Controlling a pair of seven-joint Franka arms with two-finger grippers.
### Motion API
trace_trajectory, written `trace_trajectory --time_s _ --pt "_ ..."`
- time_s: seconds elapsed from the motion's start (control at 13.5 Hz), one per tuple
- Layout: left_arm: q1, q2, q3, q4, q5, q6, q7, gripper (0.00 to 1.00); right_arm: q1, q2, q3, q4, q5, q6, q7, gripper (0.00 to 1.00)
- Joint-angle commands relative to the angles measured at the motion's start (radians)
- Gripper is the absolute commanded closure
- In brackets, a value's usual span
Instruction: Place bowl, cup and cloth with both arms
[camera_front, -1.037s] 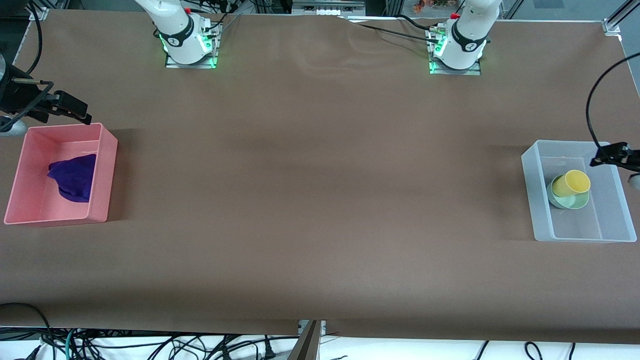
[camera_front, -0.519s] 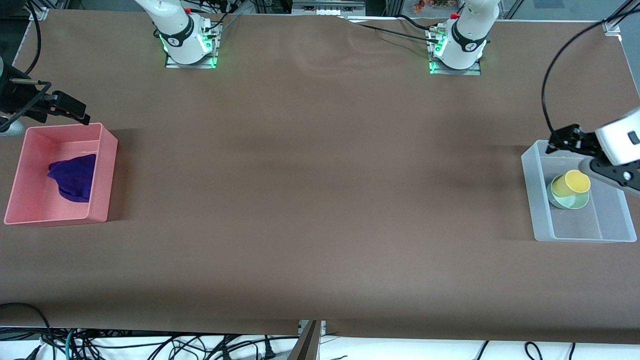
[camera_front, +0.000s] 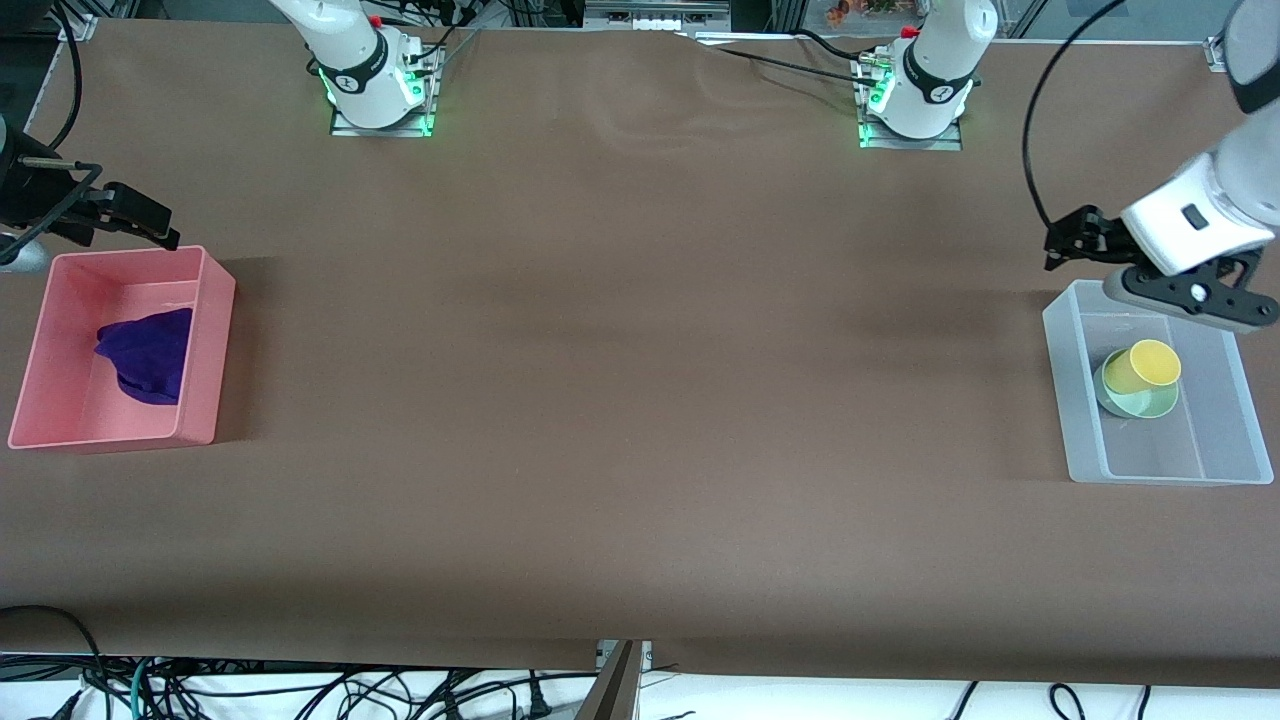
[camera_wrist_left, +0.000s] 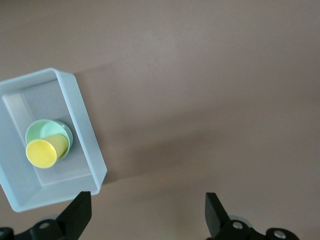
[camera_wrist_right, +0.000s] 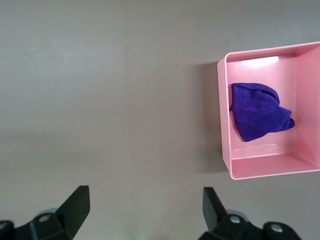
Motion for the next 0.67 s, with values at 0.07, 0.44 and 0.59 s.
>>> trace_trajectory --time_s 0.07,0.44,0.59 --pt "-0.047 -0.086 0.07 -0.108 -0.029 0.053 -0.051 0.0 -0.001 0.014 0.001 0.032 -0.005 -0.016 -0.012 0.0" --pt "-0.044 -0.084 0.07 -0.108 -0.075 0.054 -0.059 0.0 -0.003 0.014 0.001 0.032 -0.003 -0.016 -0.012 0.0" --pt "-0.044 -0.086 0.07 -0.108 -0.08 0.053 -0.071 0.0 -0.004 0.014 -0.001 0.032 -0.003 -0.016 -0.012 0.0"
